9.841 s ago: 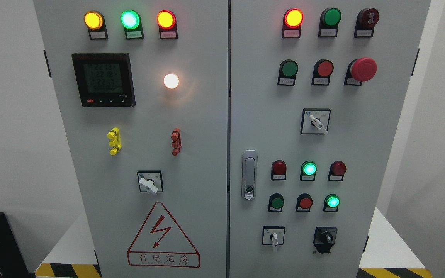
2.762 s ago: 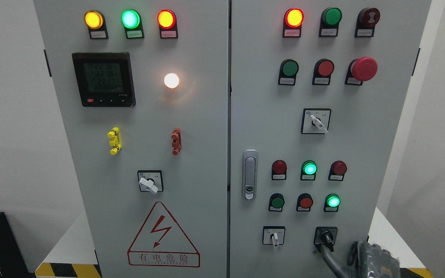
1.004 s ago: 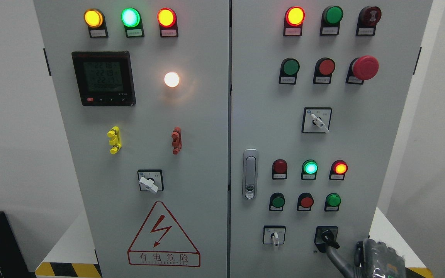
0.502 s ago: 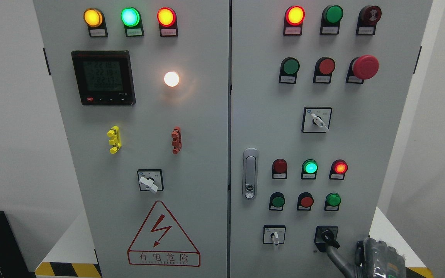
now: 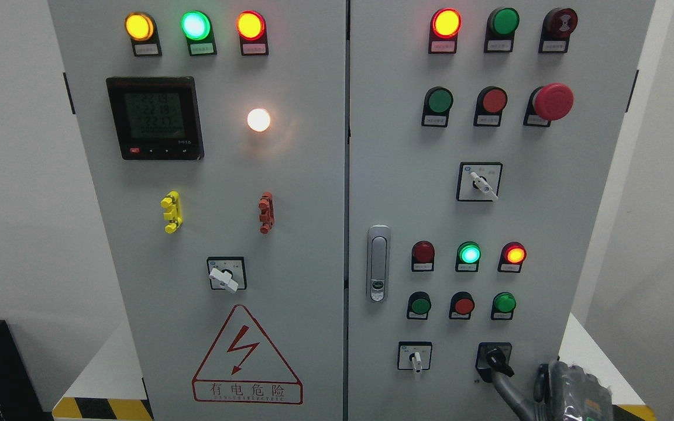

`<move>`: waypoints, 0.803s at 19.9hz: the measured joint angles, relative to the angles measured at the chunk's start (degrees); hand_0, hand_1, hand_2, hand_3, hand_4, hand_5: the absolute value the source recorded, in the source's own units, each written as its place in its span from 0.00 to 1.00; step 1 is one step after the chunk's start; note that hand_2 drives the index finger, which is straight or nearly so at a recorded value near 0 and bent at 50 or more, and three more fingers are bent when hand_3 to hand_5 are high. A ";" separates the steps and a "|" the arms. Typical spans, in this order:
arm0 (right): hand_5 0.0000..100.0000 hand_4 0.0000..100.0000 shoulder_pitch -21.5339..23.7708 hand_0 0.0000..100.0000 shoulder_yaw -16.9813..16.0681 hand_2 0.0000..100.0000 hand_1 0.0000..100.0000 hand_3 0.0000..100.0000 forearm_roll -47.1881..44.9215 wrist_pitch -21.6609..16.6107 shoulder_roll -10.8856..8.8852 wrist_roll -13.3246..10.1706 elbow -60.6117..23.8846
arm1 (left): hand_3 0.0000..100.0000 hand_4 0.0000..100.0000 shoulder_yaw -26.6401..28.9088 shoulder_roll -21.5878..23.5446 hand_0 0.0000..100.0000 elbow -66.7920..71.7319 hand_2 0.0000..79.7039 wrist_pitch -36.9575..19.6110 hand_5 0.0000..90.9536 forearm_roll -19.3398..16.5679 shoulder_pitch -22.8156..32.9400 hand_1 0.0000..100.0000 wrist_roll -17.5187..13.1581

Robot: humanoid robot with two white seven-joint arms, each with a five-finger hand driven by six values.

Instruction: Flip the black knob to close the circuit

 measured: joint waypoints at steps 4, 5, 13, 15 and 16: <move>0.80 0.78 0.29 0.00 0.46 0.77 0.06 0.93 -0.05 -0.76 0.01 -0.36 -0.13 | 0.00 0.00 0.00 0.00 0.12 0.00 0.00 0.27 0.00 0.00 0.00 0.56 0.02; 0.80 0.78 0.38 0.00 0.57 0.77 0.06 0.93 -0.07 -1.00 0.02 -0.53 -0.18 | 0.00 0.00 0.00 0.00 0.12 0.00 0.00 0.27 0.00 0.00 0.00 0.56 0.02; 0.80 0.78 1.50 0.00 1.34 0.77 0.06 0.93 -0.30 -2.41 0.03 -1.00 -0.56 | 0.00 0.00 0.00 0.00 0.12 0.00 0.00 0.33 0.00 0.00 0.00 0.56 0.04; 0.79 0.77 2.04 0.00 1.77 0.76 0.06 0.92 -0.82 -2.66 0.04 -1.09 -0.87 | 0.00 0.00 0.00 0.00 0.12 0.00 0.00 0.33 0.00 0.00 0.00 0.56 0.04; 0.79 0.77 2.34 0.00 2.03 0.75 0.07 0.92 -1.19 -2.74 0.04 -1.02 -1.08 | 0.00 0.00 0.00 0.00 0.12 0.00 0.00 0.34 0.00 0.00 0.00 0.56 0.04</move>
